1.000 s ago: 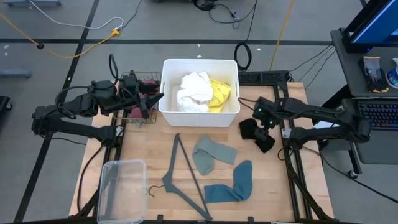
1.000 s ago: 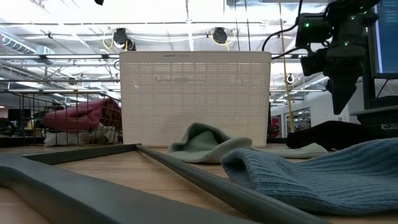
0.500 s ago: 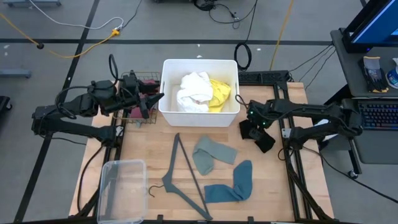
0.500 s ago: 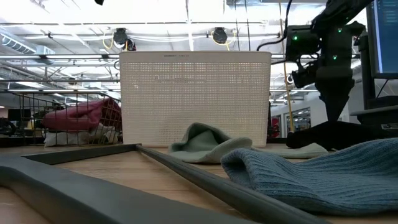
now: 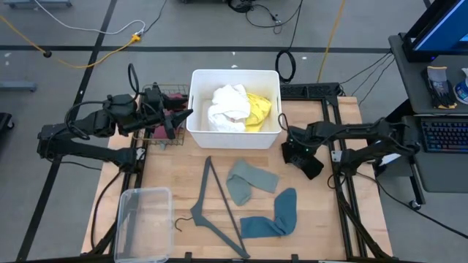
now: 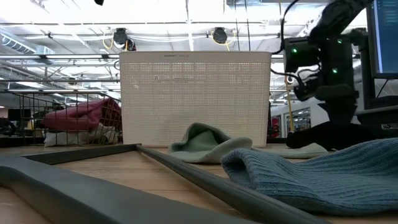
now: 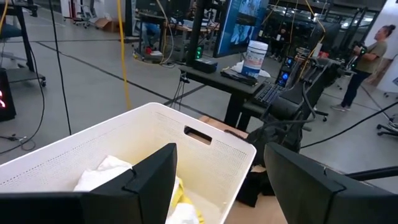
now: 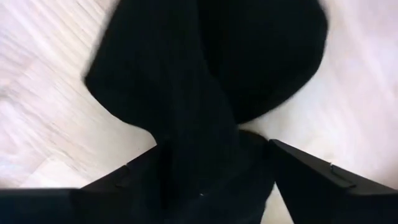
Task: Pick & Place Cloths
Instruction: Put the black sock into the transparent bin
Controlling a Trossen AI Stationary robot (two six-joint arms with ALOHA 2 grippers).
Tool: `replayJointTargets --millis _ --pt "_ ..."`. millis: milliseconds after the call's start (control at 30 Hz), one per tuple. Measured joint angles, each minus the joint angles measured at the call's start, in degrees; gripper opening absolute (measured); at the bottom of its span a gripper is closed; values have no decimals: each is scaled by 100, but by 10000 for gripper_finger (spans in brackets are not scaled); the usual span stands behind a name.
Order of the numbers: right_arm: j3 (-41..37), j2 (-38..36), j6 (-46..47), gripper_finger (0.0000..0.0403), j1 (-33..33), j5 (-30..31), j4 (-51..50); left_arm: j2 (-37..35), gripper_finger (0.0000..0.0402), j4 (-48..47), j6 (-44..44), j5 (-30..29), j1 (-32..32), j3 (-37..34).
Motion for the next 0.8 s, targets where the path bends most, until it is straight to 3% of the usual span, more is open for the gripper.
replayJointTargets --millis 200,333,500,800 --pt "-516 24 379 181 128 -51 86 0 244 0 -9 2 0 0" --pt "-566 -37 459 109 216 -90 -14 2 244 0 -14 0 0 0" --pt "-572 -438 407 15 276 -615 -41 8 244 2 -23 1 -2 0" --pt "-108 -1711 234 6 366 -2244 -87 278 244 63 -223 112 -2 -2"
